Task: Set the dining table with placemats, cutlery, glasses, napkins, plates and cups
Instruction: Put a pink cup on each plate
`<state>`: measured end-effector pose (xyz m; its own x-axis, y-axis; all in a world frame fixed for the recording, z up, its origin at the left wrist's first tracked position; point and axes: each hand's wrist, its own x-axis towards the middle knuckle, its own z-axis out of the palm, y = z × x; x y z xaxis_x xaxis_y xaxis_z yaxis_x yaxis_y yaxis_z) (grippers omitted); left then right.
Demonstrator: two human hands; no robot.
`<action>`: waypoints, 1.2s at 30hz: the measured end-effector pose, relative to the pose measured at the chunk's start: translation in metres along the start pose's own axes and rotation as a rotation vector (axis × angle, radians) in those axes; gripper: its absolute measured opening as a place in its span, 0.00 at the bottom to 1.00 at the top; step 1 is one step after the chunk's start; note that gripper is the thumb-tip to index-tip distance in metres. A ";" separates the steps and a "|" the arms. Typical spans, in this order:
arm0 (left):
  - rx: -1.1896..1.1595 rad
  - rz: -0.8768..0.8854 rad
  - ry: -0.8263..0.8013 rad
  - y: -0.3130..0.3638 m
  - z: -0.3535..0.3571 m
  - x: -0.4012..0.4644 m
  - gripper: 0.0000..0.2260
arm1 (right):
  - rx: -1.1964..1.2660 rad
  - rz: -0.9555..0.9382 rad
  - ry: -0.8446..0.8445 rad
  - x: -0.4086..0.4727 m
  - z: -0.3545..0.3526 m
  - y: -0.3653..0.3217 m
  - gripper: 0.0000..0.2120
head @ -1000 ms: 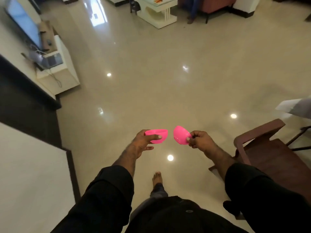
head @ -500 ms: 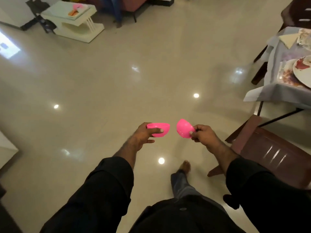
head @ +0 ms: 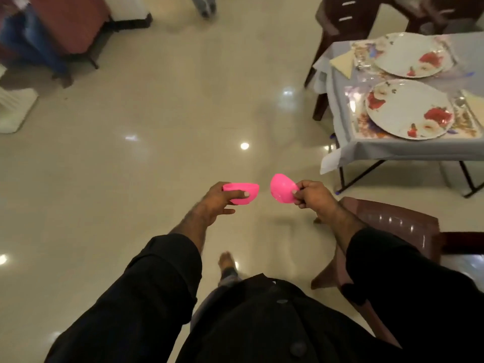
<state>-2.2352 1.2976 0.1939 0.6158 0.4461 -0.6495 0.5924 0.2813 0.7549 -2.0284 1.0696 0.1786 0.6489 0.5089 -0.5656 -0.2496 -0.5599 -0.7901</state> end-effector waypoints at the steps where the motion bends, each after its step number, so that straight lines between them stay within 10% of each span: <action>1: 0.026 0.006 -0.041 0.016 0.005 0.022 0.41 | 0.020 0.007 0.035 0.010 -0.008 -0.006 0.08; 21: 0.490 0.173 -0.699 0.278 0.216 0.285 0.30 | 0.294 0.187 0.845 0.094 -0.197 -0.038 0.06; 30: 0.610 0.261 -0.641 0.380 0.335 0.347 0.16 | -0.152 0.101 0.824 0.207 -0.330 -0.063 0.12; 36: 0.641 0.199 -0.571 0.408 0.375 0.388 0.30 | -0.457 0.085 0.727 0.264 -0.391 -0.071 0.12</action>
<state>-1.5598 1.2671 0.2161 0.8026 -0.1047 -0.5873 0.5188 -0.3634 0.7738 -1.5583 0.9879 0.1778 0.9790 -0.0041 -0.2038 -0.1058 -0.8647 -0.4910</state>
